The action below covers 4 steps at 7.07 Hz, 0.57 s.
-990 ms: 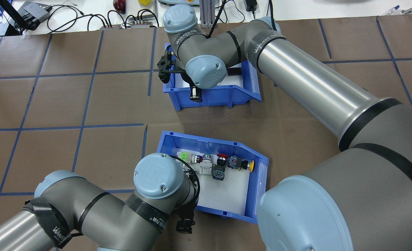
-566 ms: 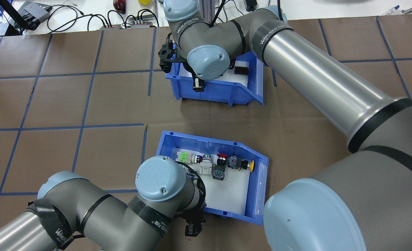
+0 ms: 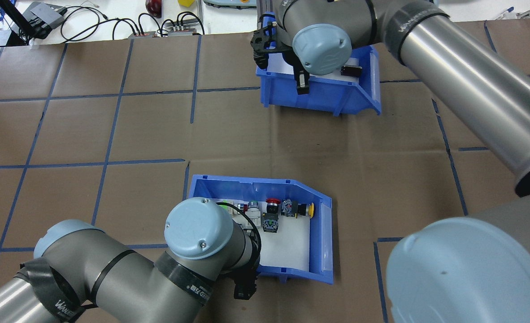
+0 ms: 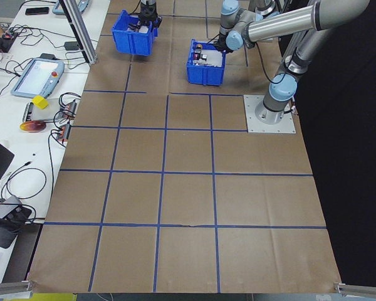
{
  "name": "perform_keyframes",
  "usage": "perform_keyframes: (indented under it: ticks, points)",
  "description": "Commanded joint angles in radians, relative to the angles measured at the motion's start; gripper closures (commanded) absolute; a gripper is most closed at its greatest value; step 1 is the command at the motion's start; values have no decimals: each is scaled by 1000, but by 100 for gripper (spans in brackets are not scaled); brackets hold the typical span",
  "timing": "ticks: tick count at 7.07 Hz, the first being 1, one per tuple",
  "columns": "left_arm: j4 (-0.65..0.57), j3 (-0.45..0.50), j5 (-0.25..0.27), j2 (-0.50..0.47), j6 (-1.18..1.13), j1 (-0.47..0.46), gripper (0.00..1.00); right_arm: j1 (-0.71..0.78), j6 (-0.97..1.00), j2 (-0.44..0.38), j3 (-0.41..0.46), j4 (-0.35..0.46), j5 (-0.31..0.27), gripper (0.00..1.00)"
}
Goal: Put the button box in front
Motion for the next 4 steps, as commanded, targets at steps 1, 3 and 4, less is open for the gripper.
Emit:
perform_keyframes:
  ticks: [1, 3, 4]
  points:
    - [-58, 83, 55, -5, 130, 97, 100, -130, -174, -110, 139, -1, -45, 97]
    - [-29, 171, 47, -95, 252, 229, 100, -271, -356, -238, 286, -13, -62, 97]
    - [-26, 265, 50, -151, 252, 237, 100, -332, -436, -299, 346, -18, -62, 96]
